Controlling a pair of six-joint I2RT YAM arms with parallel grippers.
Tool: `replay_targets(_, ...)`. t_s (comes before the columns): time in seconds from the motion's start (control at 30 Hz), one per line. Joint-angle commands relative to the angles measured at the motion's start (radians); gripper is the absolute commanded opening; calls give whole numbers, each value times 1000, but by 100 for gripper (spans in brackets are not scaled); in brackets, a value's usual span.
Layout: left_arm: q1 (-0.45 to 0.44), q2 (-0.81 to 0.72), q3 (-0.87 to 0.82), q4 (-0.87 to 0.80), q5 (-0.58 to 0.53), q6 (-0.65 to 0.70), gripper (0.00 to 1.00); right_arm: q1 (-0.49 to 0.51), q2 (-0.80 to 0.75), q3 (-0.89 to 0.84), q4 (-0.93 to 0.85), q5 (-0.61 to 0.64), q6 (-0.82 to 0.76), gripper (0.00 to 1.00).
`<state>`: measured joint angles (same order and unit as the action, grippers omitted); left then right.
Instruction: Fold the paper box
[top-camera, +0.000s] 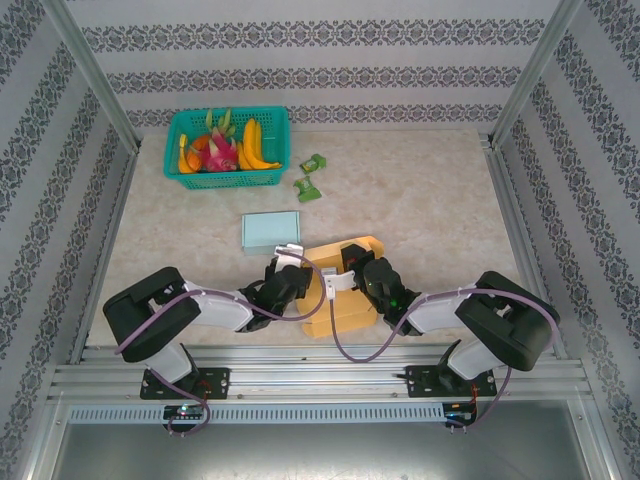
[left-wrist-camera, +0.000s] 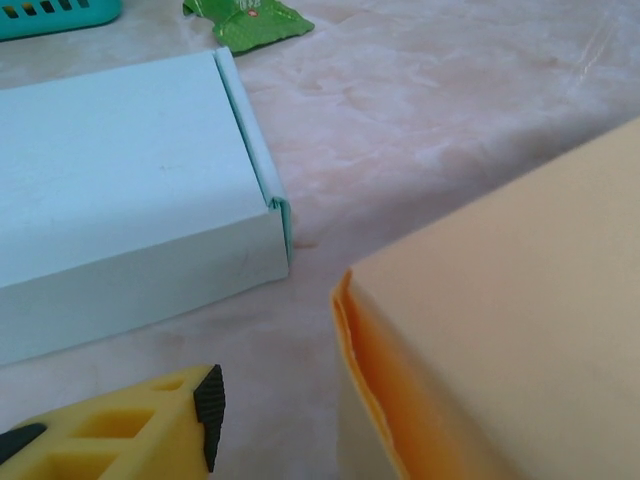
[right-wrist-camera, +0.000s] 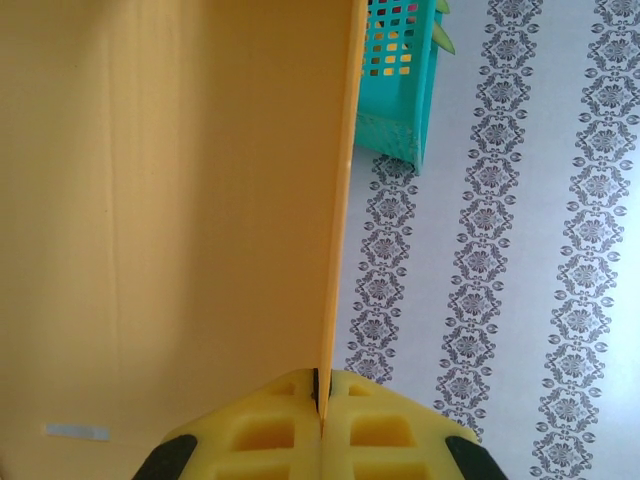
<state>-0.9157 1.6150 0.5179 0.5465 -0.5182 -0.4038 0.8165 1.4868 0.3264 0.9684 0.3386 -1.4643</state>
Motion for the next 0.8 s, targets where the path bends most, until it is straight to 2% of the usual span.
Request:
replay_targets(0.0,-21,18,2,-82,-106,3,53,12,-14,-15,-22,-6,25,0)
replay_targets(0.1,-27,23,4,-126,-159,-17,51,12,-16,-15,-22,-4,28,0)
replay_targets(0.2,-28,28,-7,-158,-218,-45,44,12,-19,-15,-25,-1,31,0)
replay_targets(0.47,-32,49,47,-420,-433,-209,28,6,3,-5,-23,32,38,0)
replay_targets(0.63,-32,73,94,-552,-504,-303,28,4,-9,-2,-31,36,55,0)
replay_targets(0.77,-32,94,134,-589,-489,-330,34,9,-14,0,-35,32,78,0)
